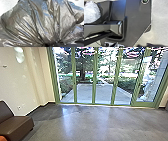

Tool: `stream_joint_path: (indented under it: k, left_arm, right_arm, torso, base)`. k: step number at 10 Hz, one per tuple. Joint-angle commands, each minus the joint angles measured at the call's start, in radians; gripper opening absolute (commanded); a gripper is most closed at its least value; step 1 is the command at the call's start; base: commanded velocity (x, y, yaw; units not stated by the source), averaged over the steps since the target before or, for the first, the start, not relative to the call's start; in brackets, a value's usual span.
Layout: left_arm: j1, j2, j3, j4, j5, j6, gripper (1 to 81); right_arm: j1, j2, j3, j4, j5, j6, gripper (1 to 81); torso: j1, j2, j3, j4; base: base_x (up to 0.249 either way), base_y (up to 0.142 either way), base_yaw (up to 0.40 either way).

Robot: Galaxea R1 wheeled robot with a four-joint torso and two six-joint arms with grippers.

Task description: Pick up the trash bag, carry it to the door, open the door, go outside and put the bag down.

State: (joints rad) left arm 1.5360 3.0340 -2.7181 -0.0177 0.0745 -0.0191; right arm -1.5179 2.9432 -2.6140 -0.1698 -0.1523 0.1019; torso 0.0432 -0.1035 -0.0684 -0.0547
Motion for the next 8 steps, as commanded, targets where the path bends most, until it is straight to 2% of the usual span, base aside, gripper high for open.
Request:
stream_joint_path:
  k: [1,8]
  left_arm:
    - [-0.043,0.008,0.006,0.013,0.061,0.011,1.0]
    - [-0.043,0.011,0.006,0.021,0.061,0.010,1.0]
  right_arm:
    - [0.047,-0.005,-0.003,-0.010,-0.056,-0.002,81.1]
    - [0.043,-0.004,-0.007,-0.010,-0.056,-0.002,81.1]
  torso:
    - [0.000,0.000,0.000,0.000]
    - [0.000,0.000,0.000,0.000]
  base:
    - [0.000,0.000,-0.290]
    - [0.000,0.000,-0.290]
